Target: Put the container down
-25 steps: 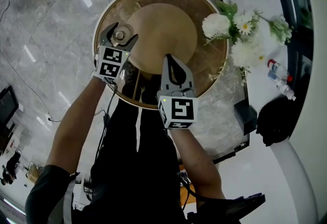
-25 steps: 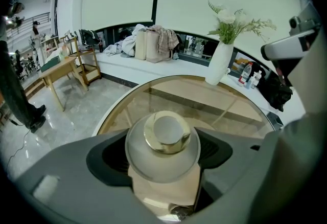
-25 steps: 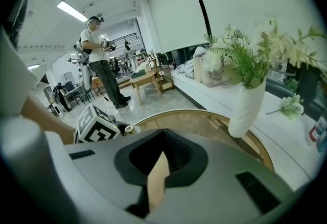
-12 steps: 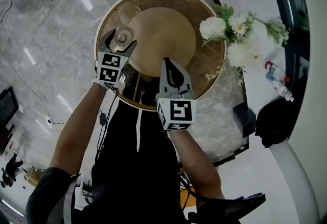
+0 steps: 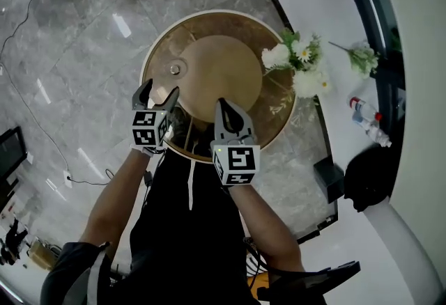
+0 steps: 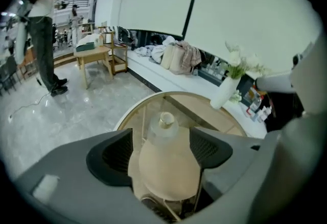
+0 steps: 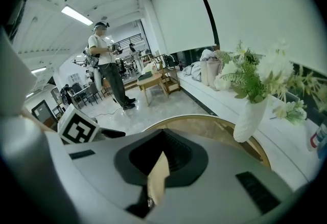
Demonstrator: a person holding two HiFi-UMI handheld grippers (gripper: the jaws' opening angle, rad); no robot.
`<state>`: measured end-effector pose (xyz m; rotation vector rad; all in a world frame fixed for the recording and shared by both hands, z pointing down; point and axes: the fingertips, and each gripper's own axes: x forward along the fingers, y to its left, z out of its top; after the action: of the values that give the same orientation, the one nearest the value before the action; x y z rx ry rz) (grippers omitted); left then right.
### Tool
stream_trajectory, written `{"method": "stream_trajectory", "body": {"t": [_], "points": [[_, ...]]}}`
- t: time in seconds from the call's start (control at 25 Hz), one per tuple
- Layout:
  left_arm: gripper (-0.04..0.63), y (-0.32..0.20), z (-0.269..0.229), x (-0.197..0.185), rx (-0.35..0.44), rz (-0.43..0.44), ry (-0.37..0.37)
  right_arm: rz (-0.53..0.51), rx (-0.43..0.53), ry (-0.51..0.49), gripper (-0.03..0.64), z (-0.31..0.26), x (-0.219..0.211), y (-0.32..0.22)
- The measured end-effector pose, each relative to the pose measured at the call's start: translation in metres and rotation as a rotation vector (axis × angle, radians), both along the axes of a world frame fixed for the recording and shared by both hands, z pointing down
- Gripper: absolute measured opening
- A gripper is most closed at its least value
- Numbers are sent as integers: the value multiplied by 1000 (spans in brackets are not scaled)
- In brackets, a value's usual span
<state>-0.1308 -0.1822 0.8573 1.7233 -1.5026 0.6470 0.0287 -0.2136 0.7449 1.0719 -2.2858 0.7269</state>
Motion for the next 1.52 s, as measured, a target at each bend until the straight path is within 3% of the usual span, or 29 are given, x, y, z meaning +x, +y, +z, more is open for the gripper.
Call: {"method": "stream_trajectory", "body": {"t": [0.2,0.36,0.76,1.2,1.52], "points": [[345,-9,-68,-3,99,-62,84,8,24,0,2,-32,2,-2],[273,-23,-125,2,195,-80,104,3,49,-12,2,-59,5,-3],[5,-2,-216,-1,278,-122,53,45,94,-68,2,-117,8,7],[5,38,-325,37,346,-64,167,51,171,-146,2,-214,17,19],[5,47,-398,49,427,-72,241,85,186,-246,2,-280,26,31]]}}
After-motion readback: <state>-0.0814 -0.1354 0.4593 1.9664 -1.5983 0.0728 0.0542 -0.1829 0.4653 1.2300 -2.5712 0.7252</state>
